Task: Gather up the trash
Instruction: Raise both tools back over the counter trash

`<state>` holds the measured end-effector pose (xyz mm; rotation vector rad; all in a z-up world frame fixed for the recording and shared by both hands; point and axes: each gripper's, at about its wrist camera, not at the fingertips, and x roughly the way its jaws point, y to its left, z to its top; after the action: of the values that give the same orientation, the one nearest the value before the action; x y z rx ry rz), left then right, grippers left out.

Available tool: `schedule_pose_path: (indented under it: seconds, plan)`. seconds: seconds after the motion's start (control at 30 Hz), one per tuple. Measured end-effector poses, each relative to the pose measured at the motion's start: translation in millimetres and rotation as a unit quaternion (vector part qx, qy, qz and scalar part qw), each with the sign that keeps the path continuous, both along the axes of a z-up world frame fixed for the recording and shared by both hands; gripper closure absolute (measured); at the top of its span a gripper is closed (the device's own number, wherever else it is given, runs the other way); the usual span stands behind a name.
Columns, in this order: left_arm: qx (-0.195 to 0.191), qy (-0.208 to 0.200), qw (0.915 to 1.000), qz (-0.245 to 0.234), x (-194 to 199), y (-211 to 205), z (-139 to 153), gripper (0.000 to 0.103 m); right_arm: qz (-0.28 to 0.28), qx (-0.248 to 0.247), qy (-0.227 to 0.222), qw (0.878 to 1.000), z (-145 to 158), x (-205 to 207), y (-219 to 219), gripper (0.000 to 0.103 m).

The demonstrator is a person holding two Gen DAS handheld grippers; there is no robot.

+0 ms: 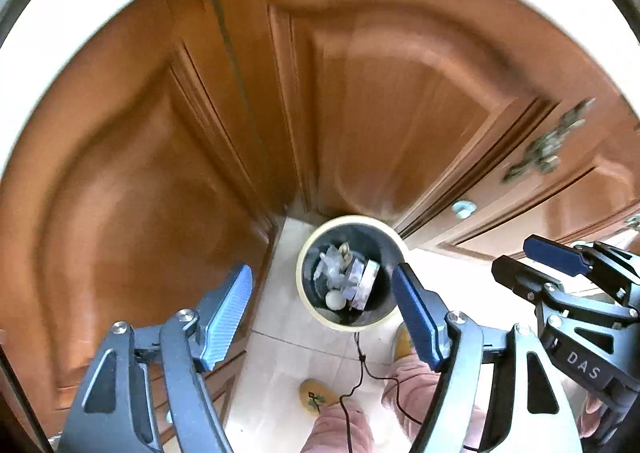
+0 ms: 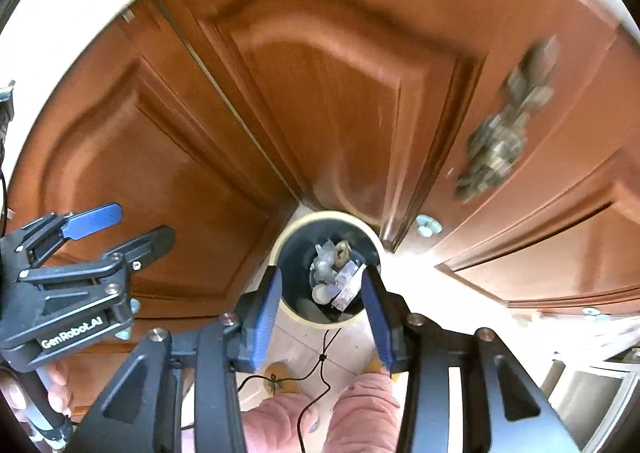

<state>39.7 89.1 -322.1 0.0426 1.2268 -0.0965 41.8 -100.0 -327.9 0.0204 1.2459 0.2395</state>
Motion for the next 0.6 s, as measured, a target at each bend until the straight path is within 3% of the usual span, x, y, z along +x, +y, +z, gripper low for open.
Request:
schedule_pose_path:
  seconds: [0.3,0.6]
  plan:
    - [-0.014,-0.073,0.9967,-0.031,-11,-9,123,0.031,-0.023,0.003,-0.049,0.999,107,-17,-4,0.061]
    - [-0.015,-0.163,0.9834,-0.078,-14,-22,224,0.025,-0.048,0.000,-0.119,0.992,201,-35,-9,0.061]
